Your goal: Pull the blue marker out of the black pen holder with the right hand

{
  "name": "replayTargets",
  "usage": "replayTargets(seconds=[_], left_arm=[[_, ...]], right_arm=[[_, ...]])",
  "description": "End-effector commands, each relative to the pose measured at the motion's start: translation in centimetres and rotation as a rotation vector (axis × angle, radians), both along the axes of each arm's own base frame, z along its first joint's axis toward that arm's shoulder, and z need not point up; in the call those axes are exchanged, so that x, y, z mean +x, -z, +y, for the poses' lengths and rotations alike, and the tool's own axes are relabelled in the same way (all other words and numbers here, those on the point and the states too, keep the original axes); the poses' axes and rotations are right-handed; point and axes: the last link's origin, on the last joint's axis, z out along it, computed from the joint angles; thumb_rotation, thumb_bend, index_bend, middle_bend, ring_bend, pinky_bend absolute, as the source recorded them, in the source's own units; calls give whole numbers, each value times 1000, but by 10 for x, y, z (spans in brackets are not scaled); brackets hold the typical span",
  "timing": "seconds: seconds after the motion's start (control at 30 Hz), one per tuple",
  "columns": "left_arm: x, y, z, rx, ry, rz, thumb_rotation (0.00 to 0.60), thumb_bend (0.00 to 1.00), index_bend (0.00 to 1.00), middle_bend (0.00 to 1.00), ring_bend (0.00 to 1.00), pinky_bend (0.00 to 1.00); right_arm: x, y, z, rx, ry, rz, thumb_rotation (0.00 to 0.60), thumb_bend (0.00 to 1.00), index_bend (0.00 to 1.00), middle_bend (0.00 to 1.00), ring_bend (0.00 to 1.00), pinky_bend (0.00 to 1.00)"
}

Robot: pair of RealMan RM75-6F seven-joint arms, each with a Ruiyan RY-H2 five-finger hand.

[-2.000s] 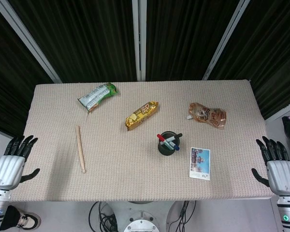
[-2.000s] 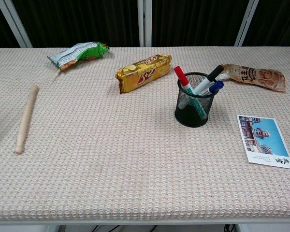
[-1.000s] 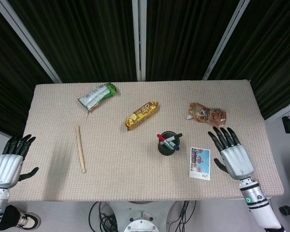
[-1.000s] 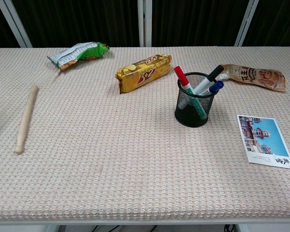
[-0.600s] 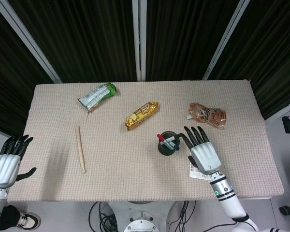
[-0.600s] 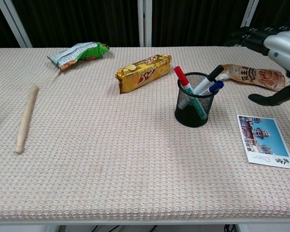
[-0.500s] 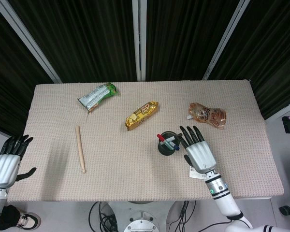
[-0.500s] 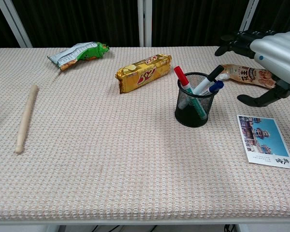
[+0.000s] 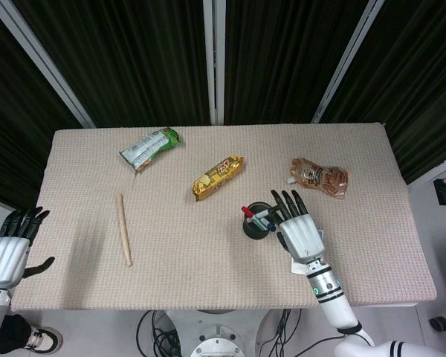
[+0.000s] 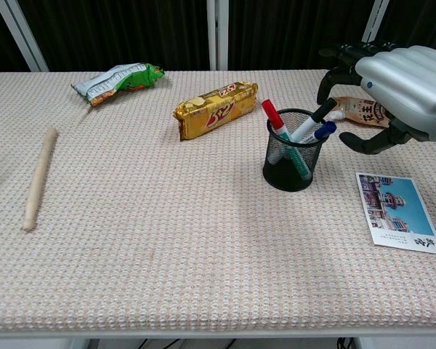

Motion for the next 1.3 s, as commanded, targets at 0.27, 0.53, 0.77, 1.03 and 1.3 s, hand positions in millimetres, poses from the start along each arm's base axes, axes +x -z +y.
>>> replayTargets(seconds=[0.27,0.53,0.77,1.03,1.3], left_arm=[[-1,0,0,-4,-8,6,600,170,101,59,0,43],[-1,0,0,-10,-9,11,600,171,101,59,0,43],[-3,-1,-1,-9,-17,11,600,170,101,59,0,43],[-6,0,-2,-12,-22,13,600,171,101,59,0,44],[-8,0,-1,-14,-32,13,600,171,101,59,0,44]], right_arm=[[0,5,-1,6,5,12,600,295,382,21,0,0],[2,12,-3,9,4,-6,600,299,417,27,0,0],[0,16,-4,7,10,-9,600,301,434,32,0,0],[1,17,-6,4,6,-25,600,301,455,38,0,0],[1,18,-8,4,5,-29,600,302,505,43,0,0]])
